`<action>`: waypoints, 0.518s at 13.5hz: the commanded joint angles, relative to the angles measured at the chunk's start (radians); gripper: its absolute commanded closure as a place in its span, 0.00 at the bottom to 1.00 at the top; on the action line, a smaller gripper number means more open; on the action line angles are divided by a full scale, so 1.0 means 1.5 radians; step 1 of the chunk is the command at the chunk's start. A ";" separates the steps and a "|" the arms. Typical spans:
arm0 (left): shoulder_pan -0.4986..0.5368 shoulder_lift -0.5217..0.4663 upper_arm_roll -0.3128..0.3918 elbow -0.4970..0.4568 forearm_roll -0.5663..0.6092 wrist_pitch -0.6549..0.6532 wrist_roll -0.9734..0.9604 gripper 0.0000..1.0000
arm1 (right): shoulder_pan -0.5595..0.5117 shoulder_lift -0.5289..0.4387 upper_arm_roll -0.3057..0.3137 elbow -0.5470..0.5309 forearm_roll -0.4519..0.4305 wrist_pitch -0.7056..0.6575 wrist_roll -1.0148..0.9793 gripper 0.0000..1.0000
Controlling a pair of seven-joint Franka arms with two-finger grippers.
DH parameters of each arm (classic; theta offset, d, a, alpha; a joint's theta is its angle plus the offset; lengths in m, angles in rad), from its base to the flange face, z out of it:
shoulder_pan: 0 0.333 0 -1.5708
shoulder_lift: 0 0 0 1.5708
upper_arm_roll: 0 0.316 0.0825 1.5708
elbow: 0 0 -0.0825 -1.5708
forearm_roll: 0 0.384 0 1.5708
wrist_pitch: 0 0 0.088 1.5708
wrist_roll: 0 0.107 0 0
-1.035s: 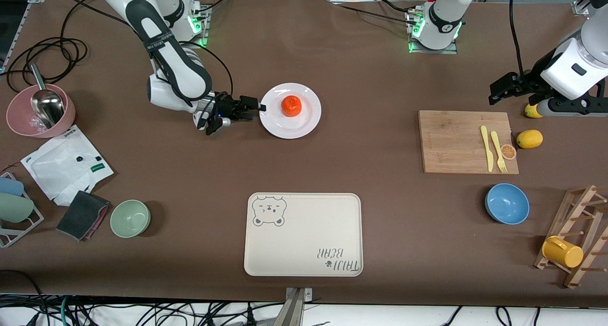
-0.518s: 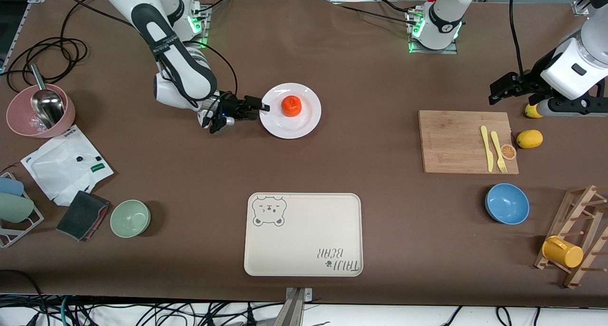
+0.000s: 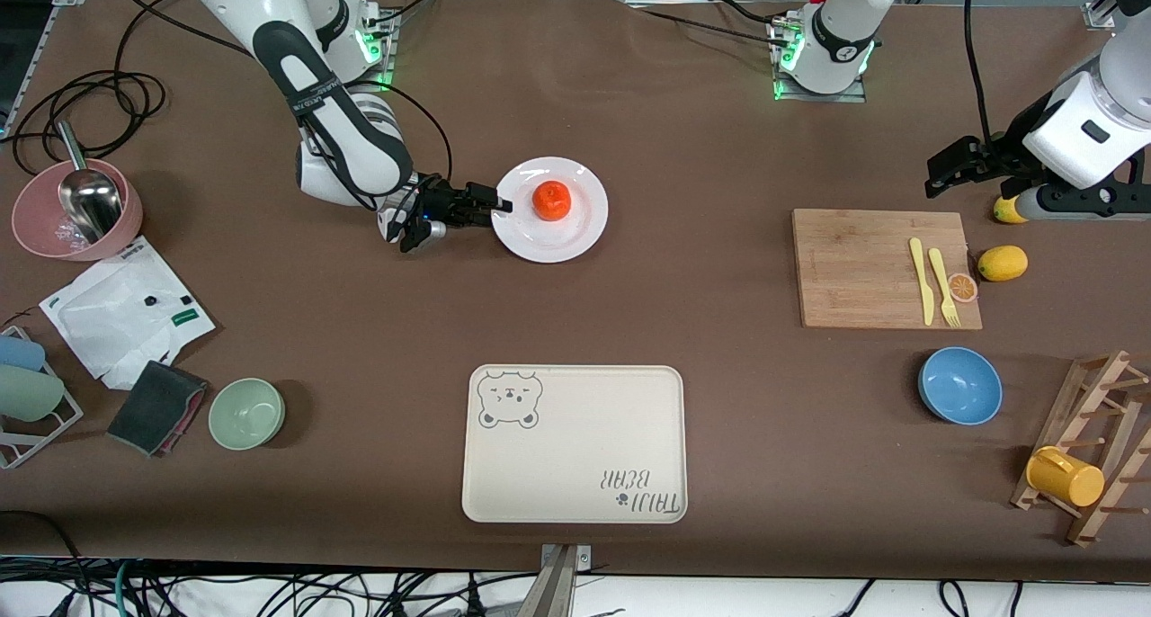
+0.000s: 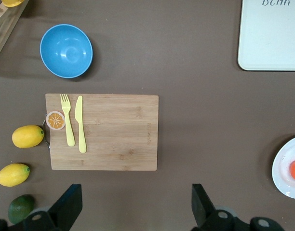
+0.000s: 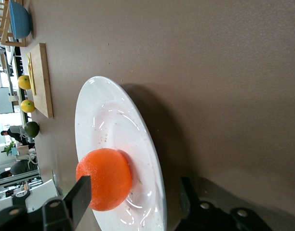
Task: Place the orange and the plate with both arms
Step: 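Grip the plate rim with the right gripper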
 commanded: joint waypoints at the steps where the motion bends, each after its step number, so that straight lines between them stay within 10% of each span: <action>1: -0.004 -0.006 0.005 0.005 -0.005 -0.013 0.004 0.00 | 0.006 0.014 0.007 0.001 0.058 0.010 -0.062 0.29; 7: -0.005 -0.006 0.005 0.005 -0.005 -0.013 0.004 0.00 | 0.006 0.019 0.007 0.001 0.064 0.010 -0.090 0.62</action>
